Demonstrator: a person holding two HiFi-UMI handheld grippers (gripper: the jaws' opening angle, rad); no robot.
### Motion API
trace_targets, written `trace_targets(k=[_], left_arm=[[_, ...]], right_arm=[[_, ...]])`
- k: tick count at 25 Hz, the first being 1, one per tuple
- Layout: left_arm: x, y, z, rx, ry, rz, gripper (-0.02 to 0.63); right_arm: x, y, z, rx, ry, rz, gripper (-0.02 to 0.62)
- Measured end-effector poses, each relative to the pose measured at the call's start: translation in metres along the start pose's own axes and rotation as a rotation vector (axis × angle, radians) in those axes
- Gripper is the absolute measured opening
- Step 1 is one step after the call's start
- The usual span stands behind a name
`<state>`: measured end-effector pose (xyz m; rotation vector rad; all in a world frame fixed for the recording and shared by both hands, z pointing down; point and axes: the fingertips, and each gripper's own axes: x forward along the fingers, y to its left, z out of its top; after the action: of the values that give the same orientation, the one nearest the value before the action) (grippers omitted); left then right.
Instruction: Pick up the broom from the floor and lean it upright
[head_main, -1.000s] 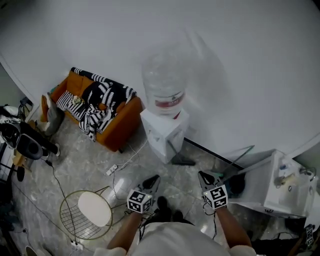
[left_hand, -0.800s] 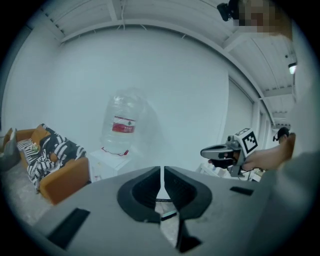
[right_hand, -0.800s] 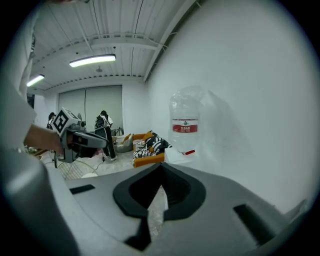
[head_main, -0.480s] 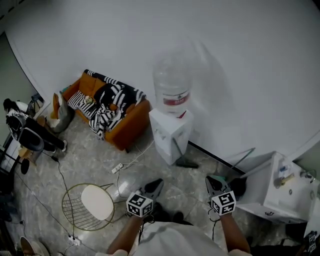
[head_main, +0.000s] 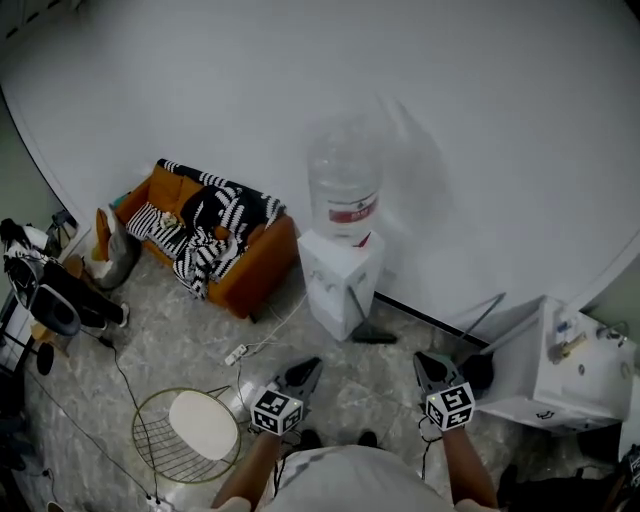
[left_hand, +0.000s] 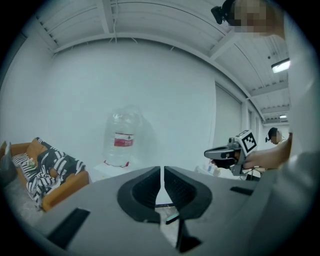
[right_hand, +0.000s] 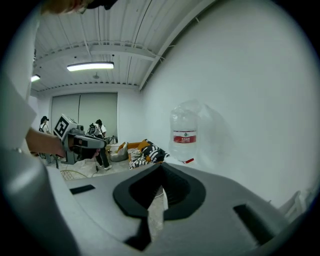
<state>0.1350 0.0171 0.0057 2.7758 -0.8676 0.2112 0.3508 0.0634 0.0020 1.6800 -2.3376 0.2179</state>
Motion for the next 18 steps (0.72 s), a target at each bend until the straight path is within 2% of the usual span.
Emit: trace_targets(k=[9,18], left_arm=[[-0.011,0.039,0.01,-0.006,0.0,-0.021,0.025],[-0.01,0.051,0.013,-0.015,-0.004,-0.008,0.025]], right_arm=[[0.017,0.017,0.012,0.015,-0.008,-0.037,-0.002],[0.03,0.026,0.013,0.013,0.001,-0.013,-0.002]])
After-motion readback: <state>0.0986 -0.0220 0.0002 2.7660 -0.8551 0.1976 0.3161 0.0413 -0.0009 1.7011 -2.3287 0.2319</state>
